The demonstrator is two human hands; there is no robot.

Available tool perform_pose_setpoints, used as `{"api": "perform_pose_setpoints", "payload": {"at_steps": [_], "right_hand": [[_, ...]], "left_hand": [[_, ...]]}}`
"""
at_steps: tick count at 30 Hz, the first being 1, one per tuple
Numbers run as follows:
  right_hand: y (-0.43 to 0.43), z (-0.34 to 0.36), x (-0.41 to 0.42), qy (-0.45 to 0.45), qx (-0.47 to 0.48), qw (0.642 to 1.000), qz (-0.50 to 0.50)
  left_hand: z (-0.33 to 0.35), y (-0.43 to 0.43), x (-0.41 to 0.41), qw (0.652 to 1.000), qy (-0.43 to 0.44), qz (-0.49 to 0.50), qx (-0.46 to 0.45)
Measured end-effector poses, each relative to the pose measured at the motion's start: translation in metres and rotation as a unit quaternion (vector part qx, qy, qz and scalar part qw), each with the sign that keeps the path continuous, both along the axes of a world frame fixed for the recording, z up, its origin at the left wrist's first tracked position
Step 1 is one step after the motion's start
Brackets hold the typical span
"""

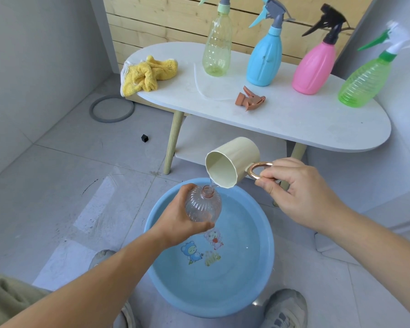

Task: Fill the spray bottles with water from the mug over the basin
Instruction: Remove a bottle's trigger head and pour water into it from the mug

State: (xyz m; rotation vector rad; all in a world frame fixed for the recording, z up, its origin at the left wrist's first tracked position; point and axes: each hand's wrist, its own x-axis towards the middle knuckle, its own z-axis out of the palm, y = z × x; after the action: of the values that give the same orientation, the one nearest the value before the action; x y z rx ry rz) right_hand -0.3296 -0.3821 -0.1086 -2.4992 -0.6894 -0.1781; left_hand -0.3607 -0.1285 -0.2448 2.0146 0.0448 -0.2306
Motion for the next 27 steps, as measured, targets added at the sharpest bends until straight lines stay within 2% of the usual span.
{"api": "perform_pose_setpoints", "payload": {"at_steps": [18,27], "right_hand": [[0.0008,-0.0033,0.0012,-0.052,-0.028,0.998,0.030],[0.0017,-0.0036,0.0016,-0.110,-0.080,0.987,0.086]], "left_hand": [[0.0007,0.0000,-0.0008,1.000,0.004,-0.007,0.000],[0.0009,0.0000,-0.0017,1.000,0.006,-0.008,0.006]]}}
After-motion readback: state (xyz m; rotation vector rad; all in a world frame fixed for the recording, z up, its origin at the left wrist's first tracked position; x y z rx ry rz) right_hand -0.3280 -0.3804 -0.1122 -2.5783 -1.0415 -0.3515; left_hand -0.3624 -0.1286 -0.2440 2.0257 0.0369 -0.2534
